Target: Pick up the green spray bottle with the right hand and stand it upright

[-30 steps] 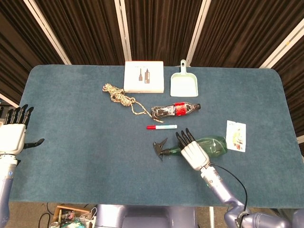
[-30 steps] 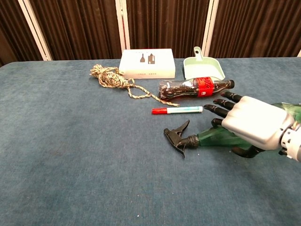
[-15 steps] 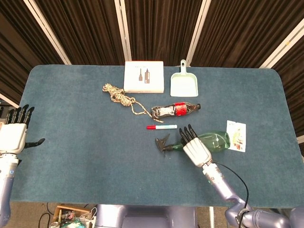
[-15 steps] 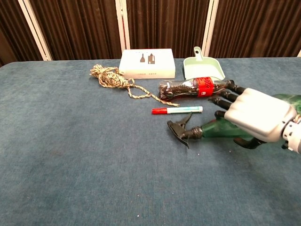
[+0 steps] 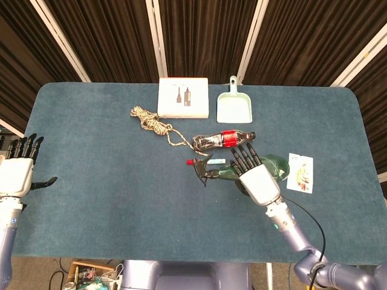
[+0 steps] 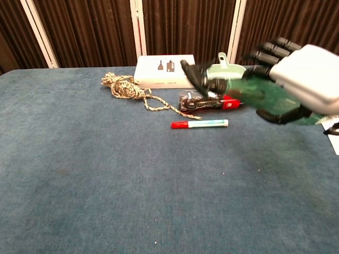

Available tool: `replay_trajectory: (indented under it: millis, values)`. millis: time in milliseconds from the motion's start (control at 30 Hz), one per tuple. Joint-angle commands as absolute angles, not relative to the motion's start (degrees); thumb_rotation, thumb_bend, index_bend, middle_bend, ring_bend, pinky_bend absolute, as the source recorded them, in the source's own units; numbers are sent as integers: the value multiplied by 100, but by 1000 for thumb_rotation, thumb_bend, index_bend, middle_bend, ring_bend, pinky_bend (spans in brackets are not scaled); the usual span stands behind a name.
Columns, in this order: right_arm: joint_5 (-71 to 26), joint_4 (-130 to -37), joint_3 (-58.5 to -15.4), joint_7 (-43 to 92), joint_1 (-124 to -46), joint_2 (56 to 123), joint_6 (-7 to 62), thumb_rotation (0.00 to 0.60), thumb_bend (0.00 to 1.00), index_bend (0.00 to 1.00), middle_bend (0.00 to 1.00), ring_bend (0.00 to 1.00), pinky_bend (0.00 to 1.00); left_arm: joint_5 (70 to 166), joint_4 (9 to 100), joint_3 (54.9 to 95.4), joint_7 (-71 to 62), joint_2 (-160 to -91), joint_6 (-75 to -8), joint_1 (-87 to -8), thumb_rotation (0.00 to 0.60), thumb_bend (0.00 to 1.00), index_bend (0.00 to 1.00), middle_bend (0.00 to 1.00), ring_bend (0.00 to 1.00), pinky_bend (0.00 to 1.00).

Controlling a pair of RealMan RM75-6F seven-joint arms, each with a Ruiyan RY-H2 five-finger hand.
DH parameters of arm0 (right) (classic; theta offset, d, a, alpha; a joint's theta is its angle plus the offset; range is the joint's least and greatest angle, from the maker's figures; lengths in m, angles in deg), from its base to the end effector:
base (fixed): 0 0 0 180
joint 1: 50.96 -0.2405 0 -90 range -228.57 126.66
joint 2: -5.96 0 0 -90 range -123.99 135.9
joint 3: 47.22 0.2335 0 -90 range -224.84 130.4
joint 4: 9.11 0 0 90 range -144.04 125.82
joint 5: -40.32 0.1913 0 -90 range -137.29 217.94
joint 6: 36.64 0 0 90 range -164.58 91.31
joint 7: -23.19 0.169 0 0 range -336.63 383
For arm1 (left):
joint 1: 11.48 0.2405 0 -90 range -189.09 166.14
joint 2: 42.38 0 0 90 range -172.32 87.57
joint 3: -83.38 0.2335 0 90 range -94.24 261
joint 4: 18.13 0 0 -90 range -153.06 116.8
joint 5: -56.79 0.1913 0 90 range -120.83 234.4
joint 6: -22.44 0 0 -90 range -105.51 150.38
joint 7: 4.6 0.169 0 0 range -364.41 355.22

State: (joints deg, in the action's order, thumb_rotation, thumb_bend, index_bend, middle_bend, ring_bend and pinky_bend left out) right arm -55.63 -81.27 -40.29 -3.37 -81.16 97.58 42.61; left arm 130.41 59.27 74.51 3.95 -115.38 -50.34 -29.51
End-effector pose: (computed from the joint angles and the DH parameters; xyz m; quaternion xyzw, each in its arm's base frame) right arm -0.1461 -0.3051 0.0366 0.7321 -0.0899 0.4307 0.5200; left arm -0.2978 0.2944 0.1468 -0.6151 -0.3391 -0.3245 0.6336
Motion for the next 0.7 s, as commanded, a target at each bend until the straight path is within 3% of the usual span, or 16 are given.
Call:
replay_trajectory:
  millis: [33,200,400,700]
  values:
    - [-5884,-7485,-3773,1487,-8080,9969,5386,600,605,953,135,0,28,13036,5927,7453,396,-11538,-5026,-2956,600,23,0,0,0,0]
    - [-5710,-6677,-3686,3600,-7967,10272,5955,600,601,944,123,0,28,13033,5930,7461,416,-11543,-5018,-2965,600,23,0,0,0,0]
    - [-5406,-6190,-3752,5271,-7749,10631,6094,600,620,894,54,0,0,13049,5944,7466,446,-11558,-5036,-2978,600,24,0,0,0,0]
    - [-5027,-5482,-3628,6361,-7633,11413,6159,600,639,876,46,0,0,13103,5957,7483,414,-11548,-5042,-2997,600,23,0,0,0,0]
